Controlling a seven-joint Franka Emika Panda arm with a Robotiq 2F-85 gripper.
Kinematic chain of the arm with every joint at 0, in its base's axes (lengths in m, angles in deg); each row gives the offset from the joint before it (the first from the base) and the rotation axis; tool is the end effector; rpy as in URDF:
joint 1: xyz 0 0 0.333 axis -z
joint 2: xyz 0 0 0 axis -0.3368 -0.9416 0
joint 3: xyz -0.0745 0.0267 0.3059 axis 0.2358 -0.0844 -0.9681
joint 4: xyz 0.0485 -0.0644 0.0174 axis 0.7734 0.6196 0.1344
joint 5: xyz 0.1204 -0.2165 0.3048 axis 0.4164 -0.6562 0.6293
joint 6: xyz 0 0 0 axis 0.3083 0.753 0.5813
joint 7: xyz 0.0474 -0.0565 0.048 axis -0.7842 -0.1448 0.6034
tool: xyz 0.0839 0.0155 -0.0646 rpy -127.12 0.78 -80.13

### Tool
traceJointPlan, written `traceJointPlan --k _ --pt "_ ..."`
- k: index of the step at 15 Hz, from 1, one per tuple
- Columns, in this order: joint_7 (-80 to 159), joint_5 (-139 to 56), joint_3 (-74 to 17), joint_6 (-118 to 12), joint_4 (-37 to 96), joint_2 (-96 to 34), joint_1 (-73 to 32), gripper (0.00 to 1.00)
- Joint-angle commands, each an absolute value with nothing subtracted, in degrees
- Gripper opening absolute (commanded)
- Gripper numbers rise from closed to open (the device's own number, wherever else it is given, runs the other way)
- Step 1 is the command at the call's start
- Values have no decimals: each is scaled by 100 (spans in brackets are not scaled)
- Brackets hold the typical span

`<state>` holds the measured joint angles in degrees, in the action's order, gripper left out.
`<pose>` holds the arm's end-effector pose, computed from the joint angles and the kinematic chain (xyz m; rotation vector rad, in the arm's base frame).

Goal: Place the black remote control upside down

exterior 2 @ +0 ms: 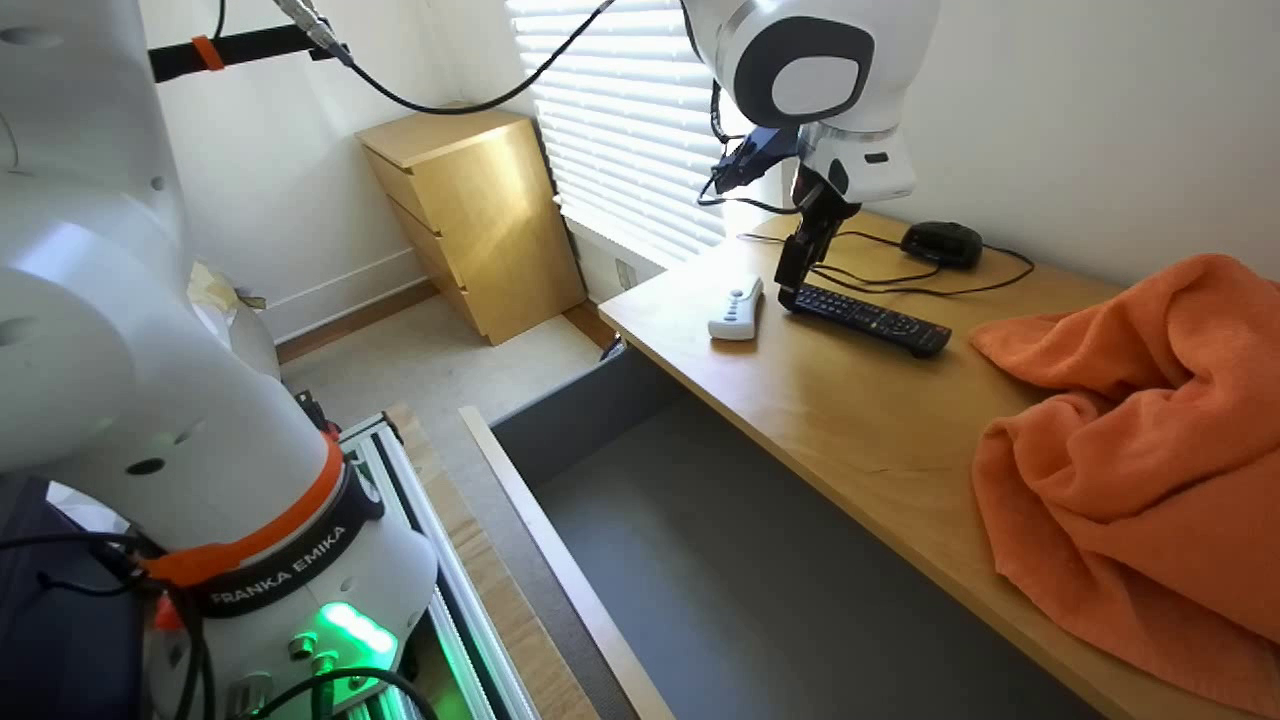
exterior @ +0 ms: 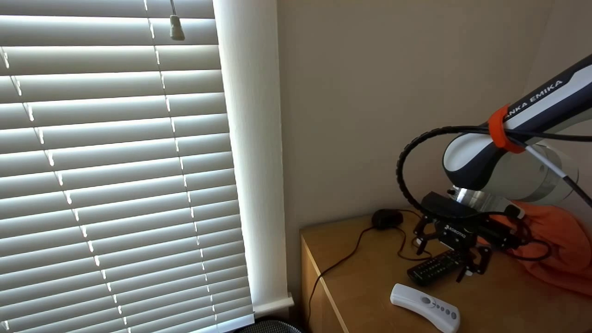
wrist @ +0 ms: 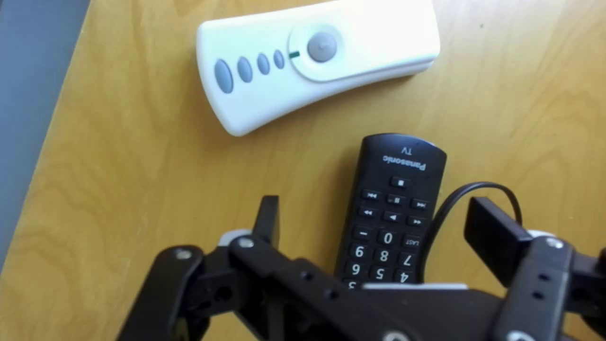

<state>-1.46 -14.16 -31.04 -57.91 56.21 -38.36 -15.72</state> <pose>0.5793 -0.0533 0.2197 -2.3891 1.6711 0.2106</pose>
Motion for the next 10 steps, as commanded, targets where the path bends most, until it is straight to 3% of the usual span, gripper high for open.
traceJointPlan --k 1,10 --pt "-136 -1277 -3088 -5654 5179 -4259 -1633 100" --pt "-115 -1308 -3128 -5259 4348 -5006 -1623 100"
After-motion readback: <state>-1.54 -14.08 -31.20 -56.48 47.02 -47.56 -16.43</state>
